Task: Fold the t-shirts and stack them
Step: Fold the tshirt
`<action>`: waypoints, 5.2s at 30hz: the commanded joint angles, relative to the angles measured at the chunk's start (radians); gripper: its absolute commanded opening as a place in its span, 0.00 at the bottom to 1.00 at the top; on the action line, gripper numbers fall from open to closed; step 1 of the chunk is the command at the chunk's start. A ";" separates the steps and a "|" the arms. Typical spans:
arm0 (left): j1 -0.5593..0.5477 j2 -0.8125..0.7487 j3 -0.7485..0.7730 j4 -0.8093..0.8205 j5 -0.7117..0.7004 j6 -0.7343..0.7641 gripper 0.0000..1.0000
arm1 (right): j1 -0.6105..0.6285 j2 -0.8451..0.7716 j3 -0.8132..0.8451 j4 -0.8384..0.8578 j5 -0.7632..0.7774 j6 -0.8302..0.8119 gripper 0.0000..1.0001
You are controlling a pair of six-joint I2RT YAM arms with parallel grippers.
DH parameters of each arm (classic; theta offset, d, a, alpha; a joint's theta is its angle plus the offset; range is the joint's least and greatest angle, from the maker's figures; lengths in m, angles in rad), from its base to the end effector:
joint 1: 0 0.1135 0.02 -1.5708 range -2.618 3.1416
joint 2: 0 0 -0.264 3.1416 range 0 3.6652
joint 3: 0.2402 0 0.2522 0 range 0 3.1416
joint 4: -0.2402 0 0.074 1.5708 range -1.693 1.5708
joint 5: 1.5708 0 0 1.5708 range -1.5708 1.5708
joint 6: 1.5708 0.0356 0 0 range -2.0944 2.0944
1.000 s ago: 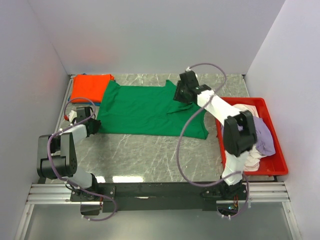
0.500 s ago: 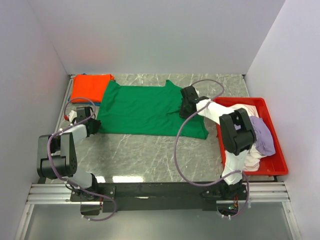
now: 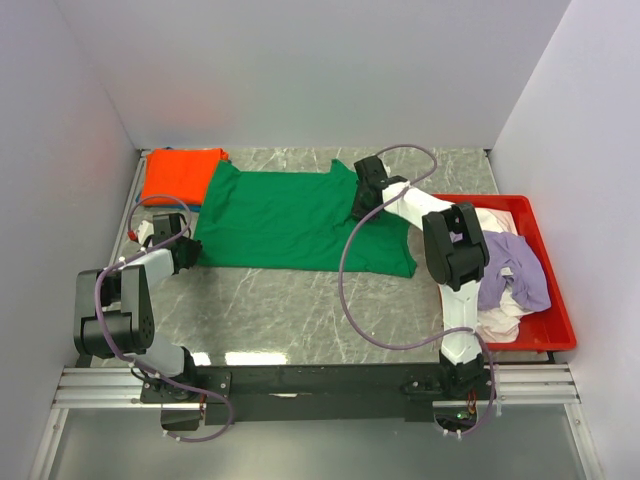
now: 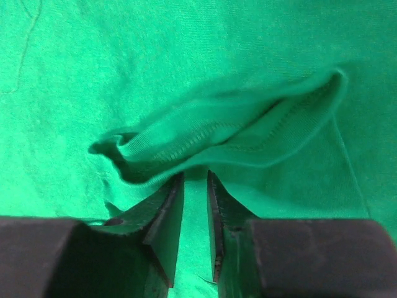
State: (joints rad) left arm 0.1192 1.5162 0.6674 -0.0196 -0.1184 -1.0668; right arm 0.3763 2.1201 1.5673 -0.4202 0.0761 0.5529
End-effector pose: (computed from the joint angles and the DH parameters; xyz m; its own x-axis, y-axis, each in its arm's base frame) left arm 0.2806 0.0378 0.1495 -0.1963 -0.8992 -0.3909 -0.7573 0.3923 -0.5222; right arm 0.4283 0.1663 0.1706 -0.8257 0.2368 -0.5120 0.1258 0.9621 0.2421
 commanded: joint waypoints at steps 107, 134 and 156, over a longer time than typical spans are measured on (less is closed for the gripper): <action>0.005 -0.823 -0.186 -0.539 -0.250 -0.105 0.01 | -0.134 -1.520 -1.109 -0.089 -0.042 0.314 0.00; -0.064 -0.974 -0.036 -0.551 -0.224 -0.070 0.69 | -0.129 -1.455 -0.893 -0.164 -0.216 0.179 0.67; -0.170 0.252 0.630 -0.396 -0.305 0.094 0.49 | -0.100 -0.277 -0.056 0.089 -0.150 -0.113 0.57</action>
State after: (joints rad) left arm -0.0338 1.7088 1.2362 -0.4175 -0.3801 -0.9844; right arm 0.2707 1.8038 1.4384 -0.3496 -0.0887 0.4915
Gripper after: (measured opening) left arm 0.493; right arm 0.573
